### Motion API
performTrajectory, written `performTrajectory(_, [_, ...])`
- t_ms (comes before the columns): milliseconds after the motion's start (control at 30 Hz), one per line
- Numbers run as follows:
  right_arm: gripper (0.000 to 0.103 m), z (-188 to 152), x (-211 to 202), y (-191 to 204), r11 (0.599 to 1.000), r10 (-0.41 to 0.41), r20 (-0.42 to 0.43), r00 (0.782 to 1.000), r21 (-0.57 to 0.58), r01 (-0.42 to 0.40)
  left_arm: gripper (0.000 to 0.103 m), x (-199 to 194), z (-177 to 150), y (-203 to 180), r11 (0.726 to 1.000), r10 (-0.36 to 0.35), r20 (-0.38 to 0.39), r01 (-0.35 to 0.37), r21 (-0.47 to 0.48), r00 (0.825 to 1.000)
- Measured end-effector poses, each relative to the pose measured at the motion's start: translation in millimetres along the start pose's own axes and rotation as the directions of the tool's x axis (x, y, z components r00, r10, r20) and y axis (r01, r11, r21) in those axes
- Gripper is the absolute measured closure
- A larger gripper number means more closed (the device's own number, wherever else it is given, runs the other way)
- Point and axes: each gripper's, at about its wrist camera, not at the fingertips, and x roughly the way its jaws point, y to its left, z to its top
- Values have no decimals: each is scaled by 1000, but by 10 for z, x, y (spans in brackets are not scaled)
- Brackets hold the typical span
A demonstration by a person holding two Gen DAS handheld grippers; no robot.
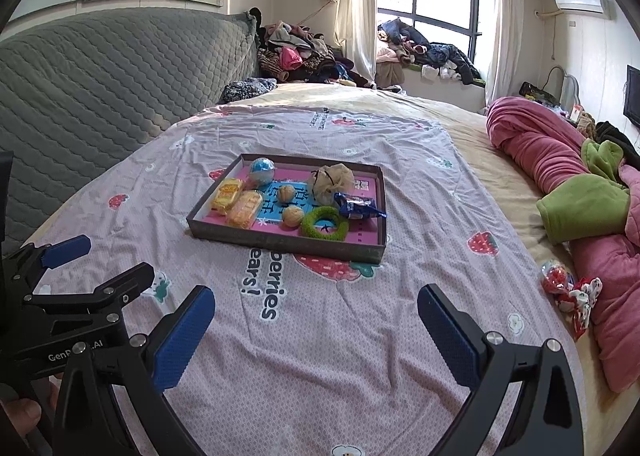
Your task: Organize objects
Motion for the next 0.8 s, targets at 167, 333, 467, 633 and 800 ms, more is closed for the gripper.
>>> performTrajectory(167, [1, -75, 45, -20, 1000, -3, -9, 1000, 1, 3, 9, 29, -56, -27, 1000, 0, 1, 0, 6, 1000])
performTrajectory(333, [1, -142, 103, -34, 1000, -4, -20, 1000, 6, 4, 9, 101, -125, -38, 1000, -4, -12, 4, 4, 1000])
performTrajectory(467, [1, -190, 147, -44, 1000, -3, -29, 1000, 5, 3, 9, 153, -178, -44, 1000, -3, -16, 3, 8, 1000])
performTrajectory(633, [1, -276, 223, -44, 1000, -12, -48, 999, -2, 12, 9, 230, -251, -49, 1000, -5, -22, 5, 6, 1000])
performTrajectory(800, [1, -403, 304, -36, 1000, -17, -70, 997, -9, 16, 9, 309, -341, -57, 1000, -16, -40, 16, 3, 999])
